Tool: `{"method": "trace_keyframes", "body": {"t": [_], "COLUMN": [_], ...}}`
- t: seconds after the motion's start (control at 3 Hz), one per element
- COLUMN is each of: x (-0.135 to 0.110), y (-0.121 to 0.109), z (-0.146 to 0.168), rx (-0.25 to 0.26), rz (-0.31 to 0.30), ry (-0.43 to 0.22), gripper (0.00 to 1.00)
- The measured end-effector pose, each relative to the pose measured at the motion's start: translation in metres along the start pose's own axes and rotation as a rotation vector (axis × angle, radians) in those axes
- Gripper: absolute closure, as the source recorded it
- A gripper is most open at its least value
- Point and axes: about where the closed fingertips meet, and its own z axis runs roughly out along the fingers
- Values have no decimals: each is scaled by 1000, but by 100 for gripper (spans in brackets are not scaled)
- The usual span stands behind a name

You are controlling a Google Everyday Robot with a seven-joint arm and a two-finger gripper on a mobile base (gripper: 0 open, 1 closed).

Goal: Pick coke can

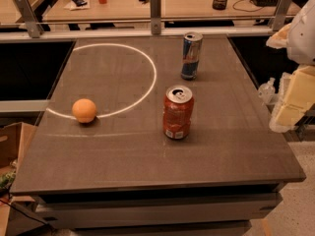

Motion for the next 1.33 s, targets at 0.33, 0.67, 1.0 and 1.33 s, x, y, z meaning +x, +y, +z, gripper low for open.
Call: {"method": "trace_keyframes", "body": {"t": [0.33, 0.67, 1.0, 1.33], "x": [0, 5, 27, 44], "y": [0, 4, 23, 43], "z": [0, 4, 23, 59], "rx": [0, -9, -15, -21], "rz": [0, 114, 386, 547], "ry": [0, -76, -231, -394], "gripper": [0, 0, 0, 0]}}
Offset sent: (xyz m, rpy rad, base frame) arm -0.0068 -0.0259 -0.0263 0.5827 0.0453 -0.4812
